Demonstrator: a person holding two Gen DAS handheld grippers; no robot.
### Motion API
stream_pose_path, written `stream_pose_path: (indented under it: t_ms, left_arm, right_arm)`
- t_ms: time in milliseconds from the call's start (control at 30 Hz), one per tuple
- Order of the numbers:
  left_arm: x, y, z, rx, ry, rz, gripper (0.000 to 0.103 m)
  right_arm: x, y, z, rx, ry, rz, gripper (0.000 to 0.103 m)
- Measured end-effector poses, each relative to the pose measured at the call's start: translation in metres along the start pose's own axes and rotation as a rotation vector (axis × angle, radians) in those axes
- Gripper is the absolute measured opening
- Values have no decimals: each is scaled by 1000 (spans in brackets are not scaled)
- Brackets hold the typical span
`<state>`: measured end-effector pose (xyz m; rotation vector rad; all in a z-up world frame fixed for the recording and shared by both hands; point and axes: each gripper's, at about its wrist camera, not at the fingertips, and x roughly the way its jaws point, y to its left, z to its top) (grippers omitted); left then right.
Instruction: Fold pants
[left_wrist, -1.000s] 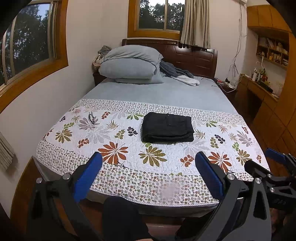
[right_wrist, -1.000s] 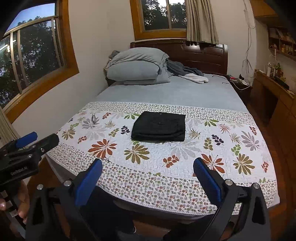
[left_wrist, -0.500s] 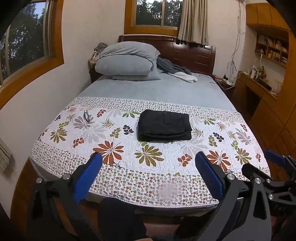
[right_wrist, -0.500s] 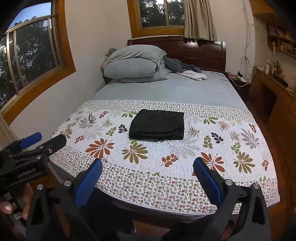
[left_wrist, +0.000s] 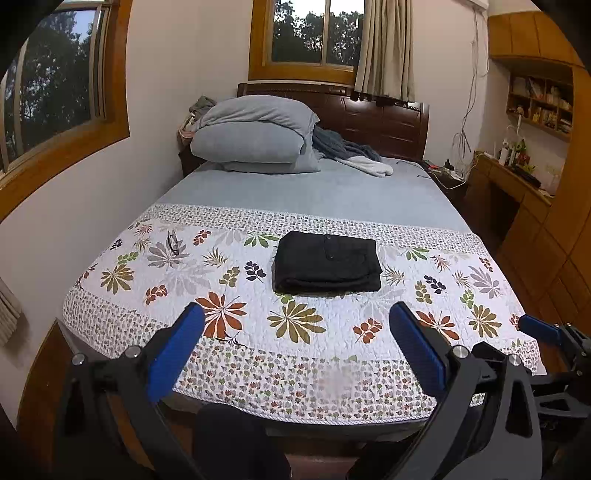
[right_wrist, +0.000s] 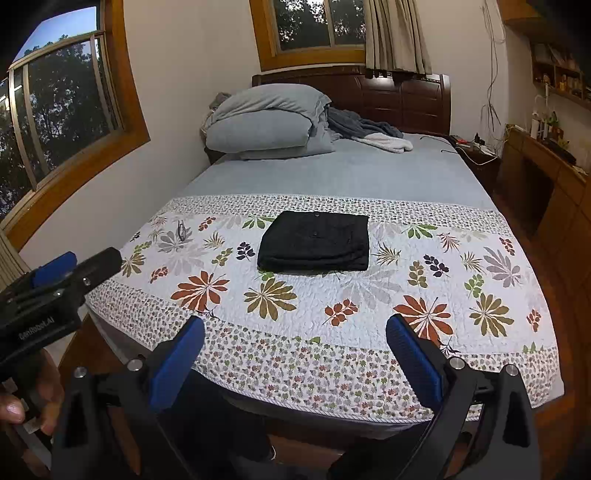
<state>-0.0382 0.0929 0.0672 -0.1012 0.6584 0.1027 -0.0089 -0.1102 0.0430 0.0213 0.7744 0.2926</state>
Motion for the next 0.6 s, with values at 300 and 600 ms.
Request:
stream_pose_path:
  t_ms: [300, 600]
  left_arm:
    - [-5, 0, 2, 1, -12, 4, 100]
    - [-3, 8, 2, -26, 20, -1, 100]
  right_arm:
    - [0, -1, -2, 4, -2, -3, 99]
    - [0, 0, -3, 6, -4, -3, 99]
